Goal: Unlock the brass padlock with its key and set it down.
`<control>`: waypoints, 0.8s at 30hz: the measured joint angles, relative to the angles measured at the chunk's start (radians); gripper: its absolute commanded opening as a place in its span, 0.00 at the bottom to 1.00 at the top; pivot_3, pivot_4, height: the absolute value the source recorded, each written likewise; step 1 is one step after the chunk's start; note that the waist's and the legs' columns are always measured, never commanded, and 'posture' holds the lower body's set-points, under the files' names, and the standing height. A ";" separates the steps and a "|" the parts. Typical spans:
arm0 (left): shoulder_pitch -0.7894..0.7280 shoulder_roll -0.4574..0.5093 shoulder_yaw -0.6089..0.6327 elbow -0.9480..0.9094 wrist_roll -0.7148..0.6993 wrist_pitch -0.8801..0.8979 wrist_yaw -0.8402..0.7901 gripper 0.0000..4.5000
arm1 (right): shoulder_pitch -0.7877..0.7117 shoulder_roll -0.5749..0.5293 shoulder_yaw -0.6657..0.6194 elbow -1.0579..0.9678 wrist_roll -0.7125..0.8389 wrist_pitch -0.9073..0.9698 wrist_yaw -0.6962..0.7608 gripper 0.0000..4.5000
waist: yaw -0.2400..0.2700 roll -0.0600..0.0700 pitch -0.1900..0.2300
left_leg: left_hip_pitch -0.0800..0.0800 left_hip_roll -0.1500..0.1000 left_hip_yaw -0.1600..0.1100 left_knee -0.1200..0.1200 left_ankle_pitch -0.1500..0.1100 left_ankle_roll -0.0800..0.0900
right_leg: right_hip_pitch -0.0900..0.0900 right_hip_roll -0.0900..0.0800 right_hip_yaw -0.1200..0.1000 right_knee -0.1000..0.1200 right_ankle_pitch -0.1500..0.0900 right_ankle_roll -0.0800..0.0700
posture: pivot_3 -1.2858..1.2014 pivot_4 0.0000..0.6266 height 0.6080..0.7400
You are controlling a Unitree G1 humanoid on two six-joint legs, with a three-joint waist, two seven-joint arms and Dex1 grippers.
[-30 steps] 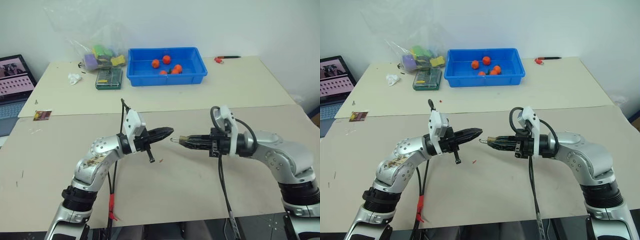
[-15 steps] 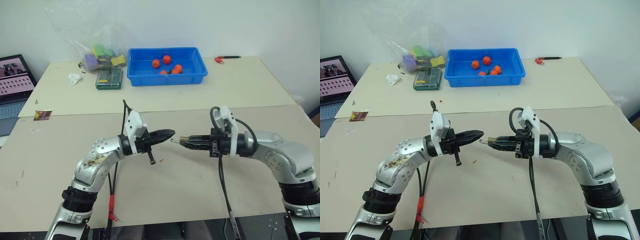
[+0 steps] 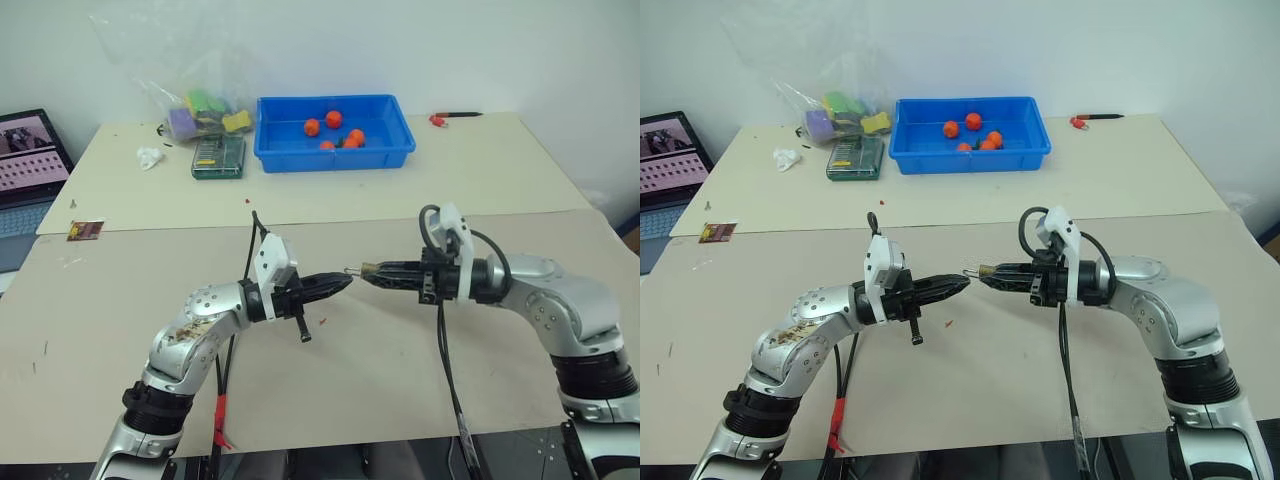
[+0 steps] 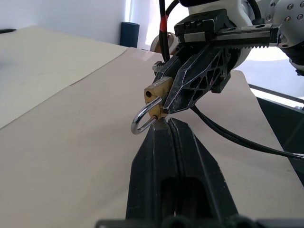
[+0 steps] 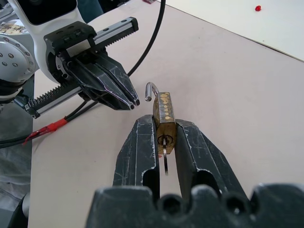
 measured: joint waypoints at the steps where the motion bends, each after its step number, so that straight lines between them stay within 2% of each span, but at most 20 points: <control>1: 0.000 0.000 0.000 0.000 0.000 0.001 0.000 0.01 | -0.001 0.000 0.000 -0.001 0.000 0.000 0.000 0.03 | 0.000 0.000 0.000 | 0.000 0.000 0.000 0.000 0.000 0.000 | 0.000 0.000 0.000 0.000 0.000 0.000 | 0.52 0.24 1.00; 24: -0.024 -0.006 0.015 0.039 0.007 -0.009 -0.004 0.01 | 0.018 0.000 0.027 -0.125 0.061 0.035 -0.003 0.03 | 0.000 0.000 0.000 | 0.000 0.000 0.000 0.000 0.000 0.000 | 0.000 0.000 0.000 0.000 0.000 0.000 | 0.52 0.24 1.00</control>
